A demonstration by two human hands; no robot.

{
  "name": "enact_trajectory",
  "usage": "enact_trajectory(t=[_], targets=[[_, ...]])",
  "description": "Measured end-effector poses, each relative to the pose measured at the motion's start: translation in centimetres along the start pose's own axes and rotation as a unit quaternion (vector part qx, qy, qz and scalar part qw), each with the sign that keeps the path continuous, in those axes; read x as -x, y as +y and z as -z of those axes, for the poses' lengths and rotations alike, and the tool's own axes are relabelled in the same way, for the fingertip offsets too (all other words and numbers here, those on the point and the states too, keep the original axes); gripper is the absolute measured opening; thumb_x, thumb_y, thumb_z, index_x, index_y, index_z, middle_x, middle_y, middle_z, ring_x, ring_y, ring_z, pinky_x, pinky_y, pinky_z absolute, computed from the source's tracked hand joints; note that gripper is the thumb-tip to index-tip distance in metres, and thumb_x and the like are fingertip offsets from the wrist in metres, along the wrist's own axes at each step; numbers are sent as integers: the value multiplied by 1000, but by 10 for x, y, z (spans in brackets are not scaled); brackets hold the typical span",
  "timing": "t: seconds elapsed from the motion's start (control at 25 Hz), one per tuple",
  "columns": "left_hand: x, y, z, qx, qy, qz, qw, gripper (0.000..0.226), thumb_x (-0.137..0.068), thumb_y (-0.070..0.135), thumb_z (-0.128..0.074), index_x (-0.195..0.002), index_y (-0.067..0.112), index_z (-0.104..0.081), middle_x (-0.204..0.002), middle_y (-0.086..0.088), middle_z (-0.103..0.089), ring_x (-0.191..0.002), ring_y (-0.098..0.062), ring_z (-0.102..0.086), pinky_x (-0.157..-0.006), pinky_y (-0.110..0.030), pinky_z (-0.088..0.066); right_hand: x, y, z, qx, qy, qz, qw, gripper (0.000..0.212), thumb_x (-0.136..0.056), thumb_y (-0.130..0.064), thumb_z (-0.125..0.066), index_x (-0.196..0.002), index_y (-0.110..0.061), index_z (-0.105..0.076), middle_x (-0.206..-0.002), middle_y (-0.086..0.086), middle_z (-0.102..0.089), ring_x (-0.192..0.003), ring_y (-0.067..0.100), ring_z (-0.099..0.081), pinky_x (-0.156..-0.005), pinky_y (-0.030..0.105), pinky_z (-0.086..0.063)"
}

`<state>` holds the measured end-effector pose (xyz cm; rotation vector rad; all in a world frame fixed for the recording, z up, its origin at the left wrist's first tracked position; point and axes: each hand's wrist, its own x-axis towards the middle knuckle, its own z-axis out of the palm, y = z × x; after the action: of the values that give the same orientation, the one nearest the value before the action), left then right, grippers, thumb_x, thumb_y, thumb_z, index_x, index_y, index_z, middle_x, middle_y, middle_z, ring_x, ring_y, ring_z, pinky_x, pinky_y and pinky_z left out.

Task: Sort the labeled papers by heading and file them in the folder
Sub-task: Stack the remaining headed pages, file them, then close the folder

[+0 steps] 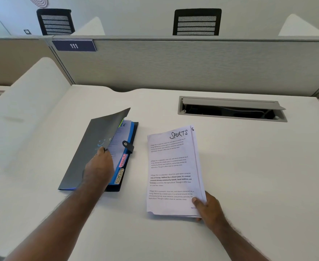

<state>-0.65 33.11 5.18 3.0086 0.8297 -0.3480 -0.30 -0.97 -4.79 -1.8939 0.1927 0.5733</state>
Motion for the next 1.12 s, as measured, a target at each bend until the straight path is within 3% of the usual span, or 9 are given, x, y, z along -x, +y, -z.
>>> enact_trajectory(t=[0.12, 0.28, 0.4, 0.6, 0.8, 0.96, 1.12], targets=[[-3, -1, -4, 13, 10, 6, 1000, 79, -85, 50, -70, -140, 7, -34, -136, -8, -44, -118, -23, -58, -84, -37, -56, -1, 1, 0, 3, -2, 2, 1000, 17, -92, -8, -60, -106, -15, -64, -82, 3, -70, -46, 5, -62, -37, 26, -49], [-5, 0, -10, 2, 15, 14, 1000, 97, -74, 53, -80, -142, 7, -30, -135, -8, -42, -123, -22, -53, -82, -38, -57, -1, 0, 0, 5, -2, 3, 1000, 17, -92, -8, -59, -107, -14, -63, -82, 4, -70, -44, 5, -62, -36, 26, -48], [-2, 2, -12, -10, 29, 21, 999, 91, -78, 45, -78, -143, 5, -30, -137, -9, -40, -124, -23, -52, -78, -37, -58, -1, 0, 0, 4, 0, 1, 1000, 15, -92, -9, -60, -105, -15, -63, -83, 5, -70, -44, 6, -62, -36, 26, -48], [0, 6, -17, -51, 52, 11, 997, 54, -92, 17, -58, -140, 2, -38, -138, -8, -43, -117, -18, -60, -76, -28, -58, -1, 0, 0, 8, -1, 2, 1000, 16, -91, -10, -60, -105, -18, -64, -82, 4, -71, -50, 11, -64, -40, 29, -51], [5, 6, -30, -58, 62, -12, 996, 61, -93, 15, -58, -146, 2, -31, -147, -7, -37, -122, -15, -58, -79, -25, -57, -1, 0, 0, 14, 1, -1, 1000, 16, -91, -10, -60, -105, -17, -64, -82, 4, -71, -55, 16, -65, -40, 30, -52], [7, 9, -44, -40, 81, -21, 996, 56, -92, 14, -58, -144, 4, -39, -144, -8, -45, -108, -16, -66, -77, -23, -55, 0, -1, 0, 16, 2, 0, 1000, 17, -91, -10, -60, -106, -17, -63, -84, 4, -70, -60, 21, -66, -41, 32, -54], [5, 11, -60, 18, 55, -7, 998, 67, -70, 15, -84, -130, 5, -56, -125, -11, -61, -86, -24, -73, -55, -28, -53, 1, -3, 0, 23, 2, 4, 1000, 17, -91, -9, -60, -106, -18, -63, -85, 3, -71, -58, 17, -66, -41, 32, -53]])
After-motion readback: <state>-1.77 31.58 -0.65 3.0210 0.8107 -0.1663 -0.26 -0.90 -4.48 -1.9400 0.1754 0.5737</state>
